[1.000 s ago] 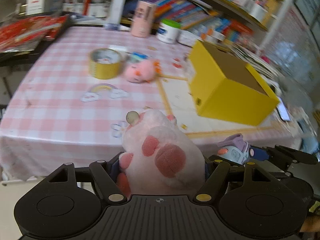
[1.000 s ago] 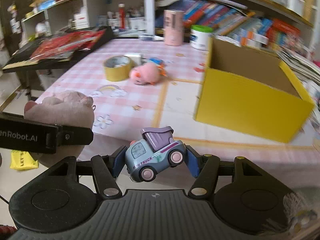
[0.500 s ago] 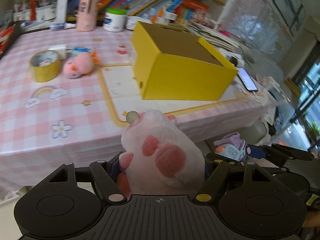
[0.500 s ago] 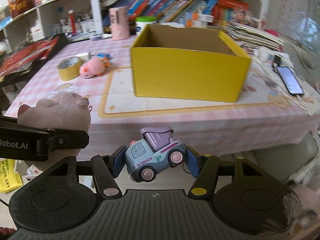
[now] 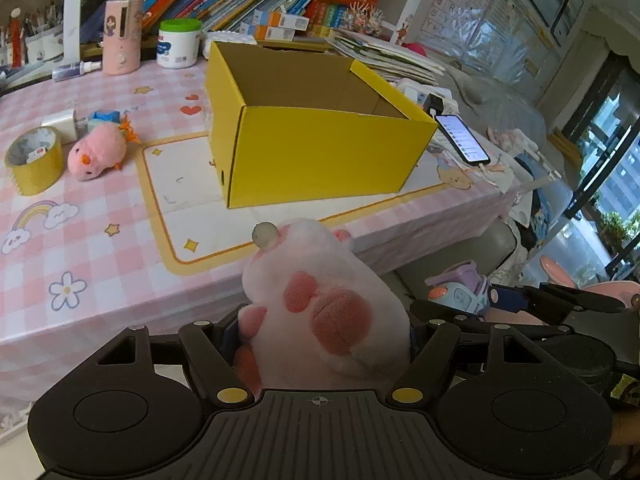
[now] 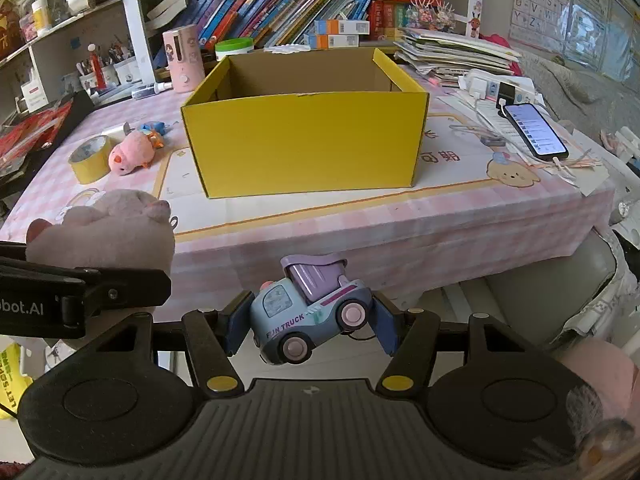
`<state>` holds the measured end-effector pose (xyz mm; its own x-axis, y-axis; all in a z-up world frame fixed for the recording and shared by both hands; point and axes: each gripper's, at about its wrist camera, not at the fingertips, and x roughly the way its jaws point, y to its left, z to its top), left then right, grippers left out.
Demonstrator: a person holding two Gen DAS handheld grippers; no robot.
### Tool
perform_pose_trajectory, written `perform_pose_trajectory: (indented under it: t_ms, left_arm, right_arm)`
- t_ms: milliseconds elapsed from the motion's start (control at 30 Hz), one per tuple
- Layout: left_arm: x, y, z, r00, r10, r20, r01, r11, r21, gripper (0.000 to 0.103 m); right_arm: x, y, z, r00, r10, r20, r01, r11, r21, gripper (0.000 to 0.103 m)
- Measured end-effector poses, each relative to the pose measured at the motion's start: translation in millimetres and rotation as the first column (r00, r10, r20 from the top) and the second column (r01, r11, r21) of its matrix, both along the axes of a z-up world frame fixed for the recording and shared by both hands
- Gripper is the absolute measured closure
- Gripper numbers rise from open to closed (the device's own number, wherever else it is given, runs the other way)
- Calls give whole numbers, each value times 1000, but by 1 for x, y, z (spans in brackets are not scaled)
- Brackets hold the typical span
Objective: Organize objects
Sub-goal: 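Carry the truck and pig with both grippers over the yellow box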
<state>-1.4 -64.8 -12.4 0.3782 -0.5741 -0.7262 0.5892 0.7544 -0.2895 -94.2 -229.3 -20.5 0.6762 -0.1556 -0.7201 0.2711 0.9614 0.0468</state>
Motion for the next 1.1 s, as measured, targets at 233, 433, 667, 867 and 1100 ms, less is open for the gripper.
perform_pose_trajectory:
  t_ms: [233,433,667,867,1100]
  left_arm:
    - [9,-14,2,1000,-5,12,5,1000,-3,30]
    - [15,-25,7,999,-24,48,24,1000,-5,30]
    - [23,-38,21,990,-53,128,56,998,-15,30]
    - [35,-51,35,982,-53,182,61,998,-36,30]
    - [56,-68,55,972,-7,235,27,996,-84,30]
  right_arm:
    - [12,-13,1,1000,7,-4,-7,1000,1,44]
    - [22,-24,2,1000,3,1,-3,1000,4,44]
    - [40,-39,9,999,4,34,-4,1000,3,44]
    - [59,-55,25,997,11,82,-11,1000,-10,44]
    - [87,-85,50,987,16,161,-14,1000,-13,44]
